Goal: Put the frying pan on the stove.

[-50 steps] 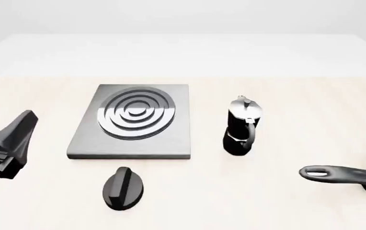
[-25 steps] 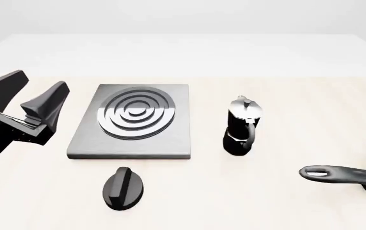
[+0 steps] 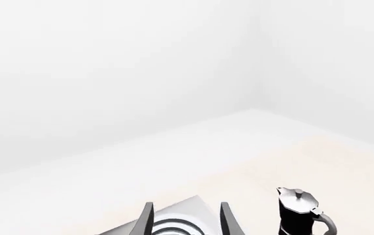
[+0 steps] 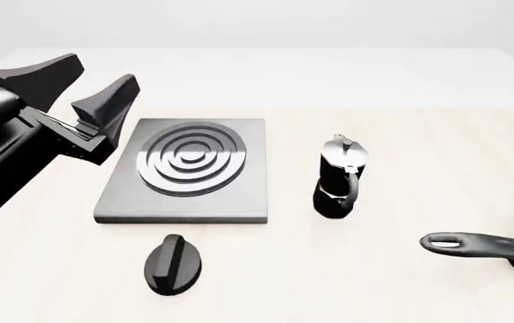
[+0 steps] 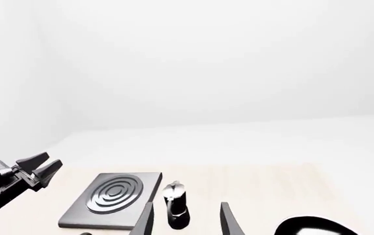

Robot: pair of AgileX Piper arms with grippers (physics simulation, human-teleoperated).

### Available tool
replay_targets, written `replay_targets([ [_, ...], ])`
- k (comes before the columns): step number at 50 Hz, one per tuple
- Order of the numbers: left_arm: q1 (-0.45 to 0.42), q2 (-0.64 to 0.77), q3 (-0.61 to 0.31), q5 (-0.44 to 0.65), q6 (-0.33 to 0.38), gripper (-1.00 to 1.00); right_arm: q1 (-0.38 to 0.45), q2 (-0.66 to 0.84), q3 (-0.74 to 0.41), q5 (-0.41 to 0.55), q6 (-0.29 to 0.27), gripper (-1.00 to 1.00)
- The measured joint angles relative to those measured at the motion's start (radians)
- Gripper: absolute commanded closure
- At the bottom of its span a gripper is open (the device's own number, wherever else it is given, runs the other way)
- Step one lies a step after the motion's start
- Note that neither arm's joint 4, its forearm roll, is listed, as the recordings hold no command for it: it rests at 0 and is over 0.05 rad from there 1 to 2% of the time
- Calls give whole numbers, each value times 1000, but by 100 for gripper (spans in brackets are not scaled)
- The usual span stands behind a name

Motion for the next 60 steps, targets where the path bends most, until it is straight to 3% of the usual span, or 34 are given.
replay_targets([
  [35,-205,191,-221,-10,91,-100,1,0,2,0,22,-100],
  [60,-341,313,-390,31,90,-100,1,0,6,0,29,-100],
])
